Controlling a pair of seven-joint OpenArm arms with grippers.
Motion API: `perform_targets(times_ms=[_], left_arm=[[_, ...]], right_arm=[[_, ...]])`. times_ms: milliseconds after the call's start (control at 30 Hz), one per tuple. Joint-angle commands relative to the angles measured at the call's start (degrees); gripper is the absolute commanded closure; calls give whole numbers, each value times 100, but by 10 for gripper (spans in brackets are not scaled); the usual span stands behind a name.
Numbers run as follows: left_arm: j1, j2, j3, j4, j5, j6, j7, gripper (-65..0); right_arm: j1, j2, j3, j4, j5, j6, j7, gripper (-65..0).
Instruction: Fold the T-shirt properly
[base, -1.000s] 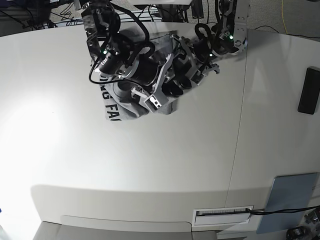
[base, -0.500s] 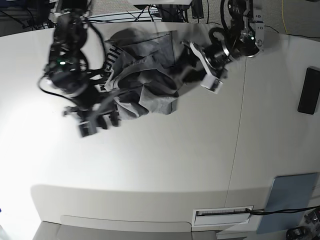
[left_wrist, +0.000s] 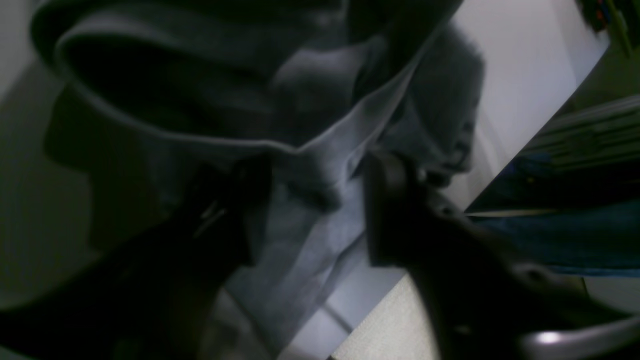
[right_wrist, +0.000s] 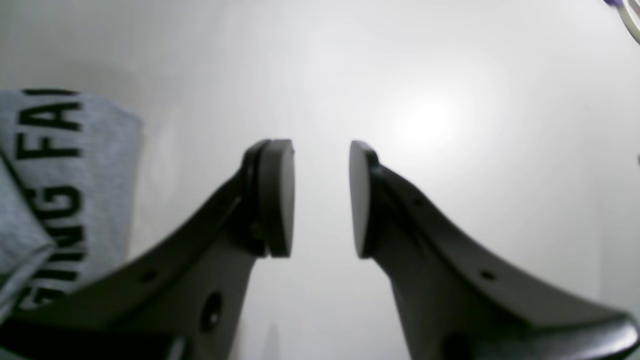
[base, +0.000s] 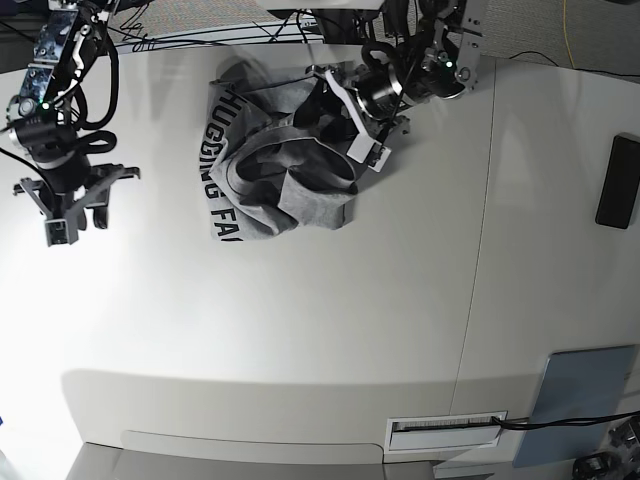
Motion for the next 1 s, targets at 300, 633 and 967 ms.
perform_targets(times_ms=[300,633,967], left_arm=[[-9,133,22,72,-7,-31,87,-155],[114,136,26,68,-101,-17,105,-307],[109,138,26,28,-157,385,-105,-305]], right_arm=[[-33,85,256,94,15,0,129,-190],[-31,85,256,94,15,0,131,-190],[-33,85,256,96,15,0,127,-190]])
